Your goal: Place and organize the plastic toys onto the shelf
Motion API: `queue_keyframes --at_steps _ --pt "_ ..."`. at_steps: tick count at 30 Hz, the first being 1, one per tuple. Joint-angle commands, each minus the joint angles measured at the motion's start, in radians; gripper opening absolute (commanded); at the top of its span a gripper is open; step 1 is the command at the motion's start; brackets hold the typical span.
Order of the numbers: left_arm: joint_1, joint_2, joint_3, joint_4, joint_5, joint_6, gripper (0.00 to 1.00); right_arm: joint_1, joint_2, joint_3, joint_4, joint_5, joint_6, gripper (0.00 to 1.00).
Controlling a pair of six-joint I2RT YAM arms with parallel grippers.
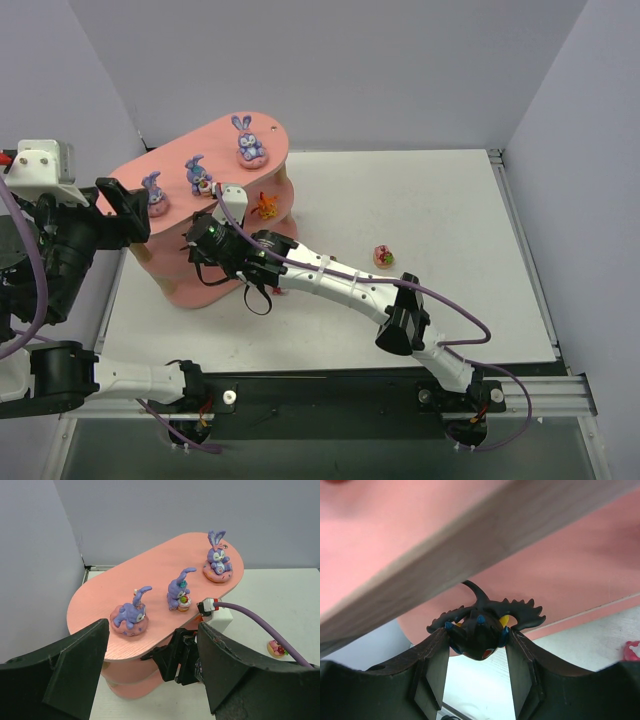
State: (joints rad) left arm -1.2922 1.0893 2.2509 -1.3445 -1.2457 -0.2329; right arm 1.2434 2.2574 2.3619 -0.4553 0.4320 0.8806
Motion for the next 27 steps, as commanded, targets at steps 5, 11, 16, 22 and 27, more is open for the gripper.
queue_keyframes --at_steps 5,11,16,22,27 --pt "0.004 -0.009 -0.001 -0.022 -0.011 -0.017 0.80 -0.012 0.013 0.040 0.001 -0.010 -0.011 0.27" --pt "0.004 -0.012 -0.007 -0.024 -0.011 -0.025 0.81 -0.019 0.007 0.043 -0.006 -0.018 -0.011 0.34" --pt "0.004 -0.017 -0.013 -0.024 -0.012 -0.029 0.81 -0.021 0.010 0.053 -0.006 -0.024 -0.009 0.38" --pt "0.002 -0.022 -0.013 -0.030 -0.009 -0.040 0.81 -0.027 0.014 0.063 -0.002 -0.026 -0.011 0.45" --pt "0.004 -0.025 -0.013 -0.033 -0.011 -0.045 0.81 -0.033 0.018 0.065 0.001 -0.030 -0.008 0.48"
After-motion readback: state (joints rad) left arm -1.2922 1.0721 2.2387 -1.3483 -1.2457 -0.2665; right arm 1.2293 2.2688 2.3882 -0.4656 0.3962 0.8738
